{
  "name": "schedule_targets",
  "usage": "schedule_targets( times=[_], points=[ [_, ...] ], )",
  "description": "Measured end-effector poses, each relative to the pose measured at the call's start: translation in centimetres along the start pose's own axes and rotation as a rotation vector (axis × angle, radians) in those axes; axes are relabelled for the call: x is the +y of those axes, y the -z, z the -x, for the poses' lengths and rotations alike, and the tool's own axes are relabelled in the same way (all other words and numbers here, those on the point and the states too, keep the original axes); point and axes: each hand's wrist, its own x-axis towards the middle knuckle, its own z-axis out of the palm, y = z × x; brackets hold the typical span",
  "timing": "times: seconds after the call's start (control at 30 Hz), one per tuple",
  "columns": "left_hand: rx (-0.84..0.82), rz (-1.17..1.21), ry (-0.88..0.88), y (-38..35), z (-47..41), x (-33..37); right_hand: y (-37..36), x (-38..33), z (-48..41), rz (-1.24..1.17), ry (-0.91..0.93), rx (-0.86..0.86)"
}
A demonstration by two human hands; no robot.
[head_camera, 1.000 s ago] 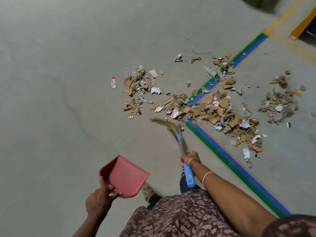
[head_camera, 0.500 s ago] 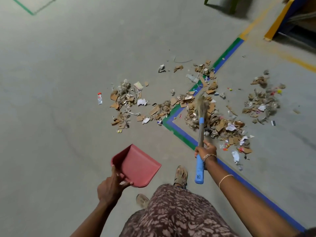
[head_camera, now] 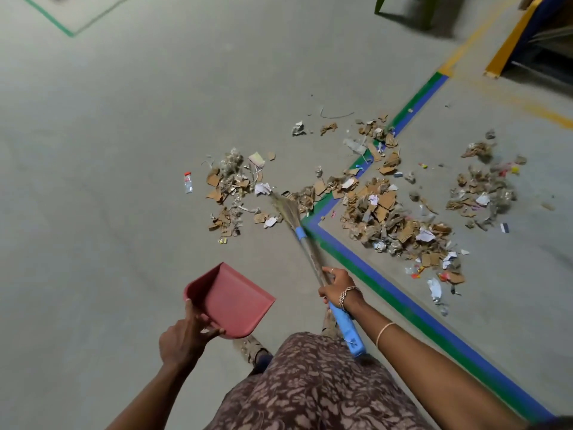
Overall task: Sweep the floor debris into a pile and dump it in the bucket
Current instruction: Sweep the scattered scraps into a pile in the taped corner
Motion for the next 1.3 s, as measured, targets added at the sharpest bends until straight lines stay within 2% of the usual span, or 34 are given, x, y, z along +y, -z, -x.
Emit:
schedule_targets(
  times=[0.13, 0.27, 0.5, 0.67, 0.8, 0.97, 1.13, 1.3],
  points=[
    [-0.014, 0.036, 0.040, -0.5, 0.7, -2.3, -3.8, -1.1, -1.0, 0.137, -0.041, -0.065],
    [-0.051, 0.047, 0.096, -2.2, 1.1, -5.4, -7.0, -1.9, -2.5, 0.142, -0.134, -0.047],
    [-0.067, 0.066, 0.082, -2.3, -2.7, -12.0, -9.5, 0.7, -13.3, 0.139, -0.213, 0.295],
    [-0.021, 0.116, 0.008, -1.8, -9.2, -16.9, -12.3, -8.3, -6.3, 0.042, -0.220, 0.549],
    [-0.051, 0.130, -0.018, -1.4, -13.2, -20.3, -16.5, -11.9, -4.6, -0.057, -0.158, 0.630],
    [-0.047, 0.124, -0.044, -0.7, -15.6, -24.5, -21.3, -11.7, -7.7, -0.156, -0.100, 0.492],
    [-0.053, 0.120, -0.001, -0.5, -16.5, -28.3, -26.3, -16.8, -3.6, -0.085, -0.051, 0.254],
    [-0.129, 0.115, 0.069, -1.0, -17.2, -32.3, -31.3, -19.5, -4.5, 0.093, -0.035, -0.023]
  ],
)
